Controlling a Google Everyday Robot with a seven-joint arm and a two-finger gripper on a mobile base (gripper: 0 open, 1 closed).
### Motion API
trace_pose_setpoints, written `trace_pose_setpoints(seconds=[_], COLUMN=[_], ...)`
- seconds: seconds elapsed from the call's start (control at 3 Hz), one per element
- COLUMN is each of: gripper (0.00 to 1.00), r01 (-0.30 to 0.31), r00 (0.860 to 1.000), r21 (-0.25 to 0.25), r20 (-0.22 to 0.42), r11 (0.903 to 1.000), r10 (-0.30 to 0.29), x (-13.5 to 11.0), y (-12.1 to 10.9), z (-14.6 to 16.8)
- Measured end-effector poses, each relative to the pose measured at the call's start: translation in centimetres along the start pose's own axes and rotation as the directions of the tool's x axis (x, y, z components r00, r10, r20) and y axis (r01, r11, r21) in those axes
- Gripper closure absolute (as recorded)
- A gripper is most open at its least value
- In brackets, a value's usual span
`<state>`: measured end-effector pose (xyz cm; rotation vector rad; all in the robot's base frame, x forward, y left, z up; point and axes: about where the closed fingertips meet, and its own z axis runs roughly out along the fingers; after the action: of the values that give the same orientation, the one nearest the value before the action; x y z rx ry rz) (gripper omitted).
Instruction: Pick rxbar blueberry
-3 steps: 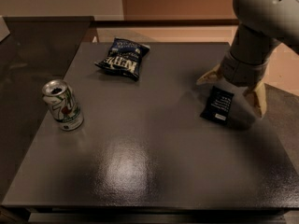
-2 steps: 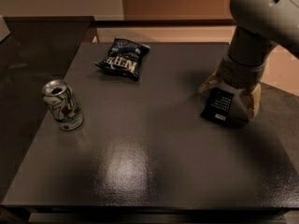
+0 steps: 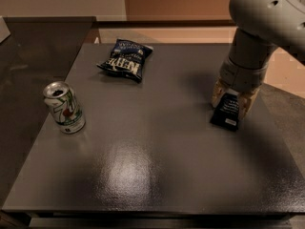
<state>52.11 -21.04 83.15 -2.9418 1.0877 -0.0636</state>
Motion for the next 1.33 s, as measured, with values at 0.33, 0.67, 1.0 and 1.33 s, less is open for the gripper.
trace_pose_setpoints(seconds=[0.33,0.67,1.0,1.33], gripper=[0.87,1.00,1.00,1.00], r01=[0.000,-0.023,-0.071,-0.116], r00=[1.000,0.999,0.997,0.993], r21=[0.000,0.032,0.083,0.126], r20=[0.000,0.023,0.038,0.048], r11=[1.0000,0.9992,0.9940,0.9853], r10=[0.000,0.023,0.068,0.110], x=[0.0,-0.2,-0.5,-0.8], y=[0.0,-0.4,-0.9,-1.3], z=[-0.4,-1.4,-3.2,-5.2])
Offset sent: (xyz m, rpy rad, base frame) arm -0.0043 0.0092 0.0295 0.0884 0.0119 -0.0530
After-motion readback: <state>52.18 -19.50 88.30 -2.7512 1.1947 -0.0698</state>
